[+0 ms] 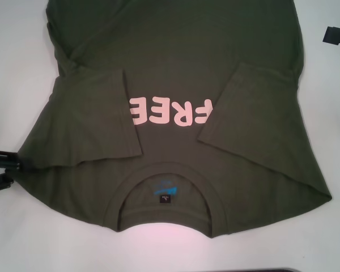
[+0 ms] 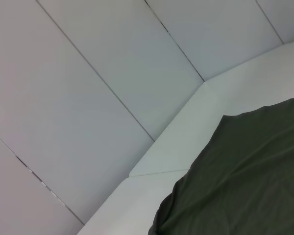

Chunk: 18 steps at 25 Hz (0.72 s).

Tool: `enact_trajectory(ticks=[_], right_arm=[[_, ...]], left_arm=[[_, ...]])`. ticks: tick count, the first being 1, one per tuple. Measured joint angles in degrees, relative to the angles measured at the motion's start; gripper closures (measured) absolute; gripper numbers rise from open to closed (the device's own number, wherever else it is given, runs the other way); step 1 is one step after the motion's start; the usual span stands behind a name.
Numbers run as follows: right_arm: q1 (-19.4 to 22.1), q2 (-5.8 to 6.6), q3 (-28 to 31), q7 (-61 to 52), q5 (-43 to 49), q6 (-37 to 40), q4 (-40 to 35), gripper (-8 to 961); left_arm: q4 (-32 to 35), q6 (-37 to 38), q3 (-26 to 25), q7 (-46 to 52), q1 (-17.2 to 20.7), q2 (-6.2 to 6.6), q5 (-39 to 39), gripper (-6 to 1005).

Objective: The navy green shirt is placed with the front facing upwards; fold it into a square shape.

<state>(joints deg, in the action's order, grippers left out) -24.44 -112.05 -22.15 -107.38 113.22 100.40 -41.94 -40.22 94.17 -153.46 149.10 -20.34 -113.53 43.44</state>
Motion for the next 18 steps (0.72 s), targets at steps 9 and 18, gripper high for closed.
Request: enact_trajectory(ticks=[9, 18], right_arm=[[-0.6, 0.11, -0.4, -0.8, 0.3, -0.1, -0.2, 205], [0.0, 1.94, -0.8, -5.8, 1.3, 0.2, -0.3, 205]], left_arm=[[0.3, 1.2, 0.1, 0.0, 0.8, 0.8, -0.1, 963], [0.3, 1.3, 0.3, -1.0, 0.6, 0.33, -0.4, 970]])
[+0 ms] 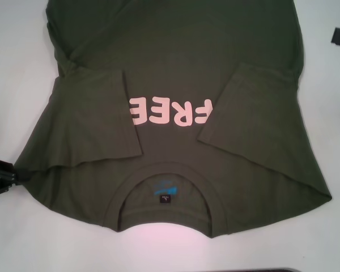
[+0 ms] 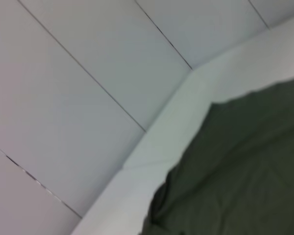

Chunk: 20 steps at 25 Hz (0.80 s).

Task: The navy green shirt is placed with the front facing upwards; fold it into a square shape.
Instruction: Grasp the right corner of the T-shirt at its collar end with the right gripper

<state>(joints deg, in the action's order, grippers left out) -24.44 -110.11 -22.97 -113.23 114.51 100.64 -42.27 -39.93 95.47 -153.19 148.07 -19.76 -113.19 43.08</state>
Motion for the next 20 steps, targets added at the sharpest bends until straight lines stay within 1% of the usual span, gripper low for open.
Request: enact_trajectory(ticks=[2, 4, 9, 12, 15, 20], right_arm=[[0.1, 0.82, -0.1, -2.1, 1.9, 0.3, 0.0, 205], [-0.1, 1.96, -0.1, -4.2, 4.5, 1.1, -0.1, 205], [-0.1, 5.3, -0.1, -8.7, 11.5, 4.8, -0.2, 205], [0.1, 6.71, 0.0, -10.5, 15.1, 7.9, -0.3, 205], [0.1, 7.49, 0.2, -12.5, 19.3, 10.5, -1.0, 205], [0.2, 7.53, -0.1, -15.7, 25.0, 11.3, -1.3, 205]], left_arm=[[-0.1, 0.2, 0.0, -0.2, 0.0, 0.02, -0.1, 972], [-0.3, 0.7, 0.0, -0.3, 0.0, 0.03, -0.1, 972], [-0.3, 1.2, 0.0, -0.8, -0.1, 0.03, -0.2, 973], [-0.1, 1.2, 0.0, -1.0, -0.2, 0.09, -0.3, 973], [0.1, 1.2, -0.1, -1.0, -0.3, 0.18, -0.3, 972], [0.1, 0.8, -0.3, -0.9, -0.6, 0.25, -0.3, 972]])
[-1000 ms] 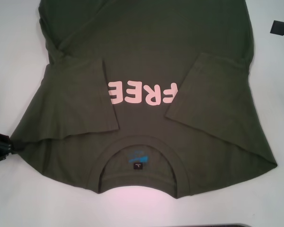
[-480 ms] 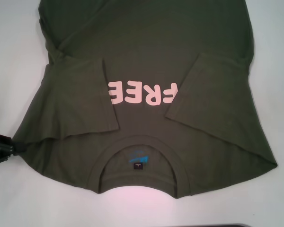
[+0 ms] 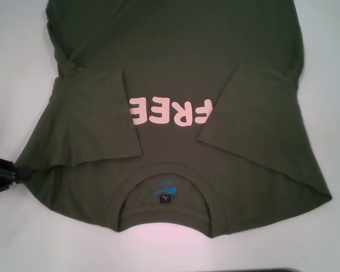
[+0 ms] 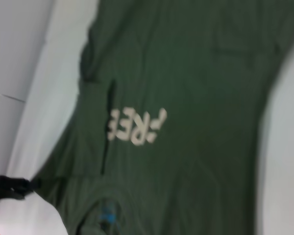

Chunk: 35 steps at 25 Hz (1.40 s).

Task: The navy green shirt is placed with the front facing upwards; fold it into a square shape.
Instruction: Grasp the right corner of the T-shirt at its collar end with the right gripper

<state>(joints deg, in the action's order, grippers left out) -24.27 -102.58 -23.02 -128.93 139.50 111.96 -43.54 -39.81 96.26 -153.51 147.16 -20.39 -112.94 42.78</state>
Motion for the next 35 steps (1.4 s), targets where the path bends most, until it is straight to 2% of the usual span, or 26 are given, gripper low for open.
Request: enact_trajectory(ticks=[3, 11, 16, 26, 35], right_arm=[[0.0, -0.35, -0.1, -0.9, 3.4, 0.2, 0.3, 205], [0.5, -0.56, 0.1, -2.4, 5.3, 0.6, 2.1, 205], [0.5, -1.77, -0.7, -2.6, 5.6, -0.6, 4.8, 205], [-0.7, -4.51, -1.6, -3.3, 9.6, -4.1, 5.1, 206], [-1.5, -5.26, -2.2, -3.2, 9.7, -7.1, 7.3, 206]], left_arm=[[0.0, -0.1, 0.0, 0.0, -0.2, -0.06, 0.0, 972], [0.0, -0.7, 0.2, 0.0, -0.4, -0.07, -0.1, 973], [0.0, -0.8, 0.3, 0.0, -0.5, -0.05, -0.1, 973], [-0.2, -1.1, 0.2, -0.1, -0.4, 0.02, -0.1, 973], [-0.2, -1.5, 0.3, -0.1, -0.4, 0.1, -0.1, 972]])
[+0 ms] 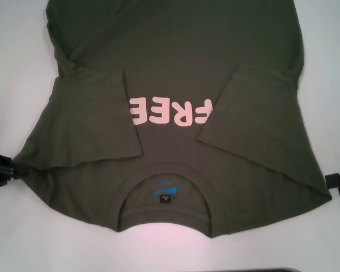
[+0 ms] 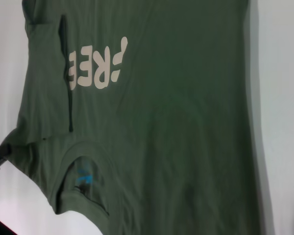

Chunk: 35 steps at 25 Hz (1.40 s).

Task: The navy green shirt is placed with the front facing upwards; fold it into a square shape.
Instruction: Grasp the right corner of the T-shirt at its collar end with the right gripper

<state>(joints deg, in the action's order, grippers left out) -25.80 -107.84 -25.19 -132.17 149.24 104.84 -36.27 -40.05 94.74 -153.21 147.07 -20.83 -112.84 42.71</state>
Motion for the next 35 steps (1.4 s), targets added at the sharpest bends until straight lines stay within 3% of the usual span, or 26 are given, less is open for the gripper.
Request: enact_trajectory(ticks=[35], right_arm=[[-0.8, -1.81, -3.6, 0.7, 0.1, -3.9, 0.1, 206]], left_arm=[[0.0, -0.1, -0.4, 0.3, -0.2, 0.17, 0.0, 972]])
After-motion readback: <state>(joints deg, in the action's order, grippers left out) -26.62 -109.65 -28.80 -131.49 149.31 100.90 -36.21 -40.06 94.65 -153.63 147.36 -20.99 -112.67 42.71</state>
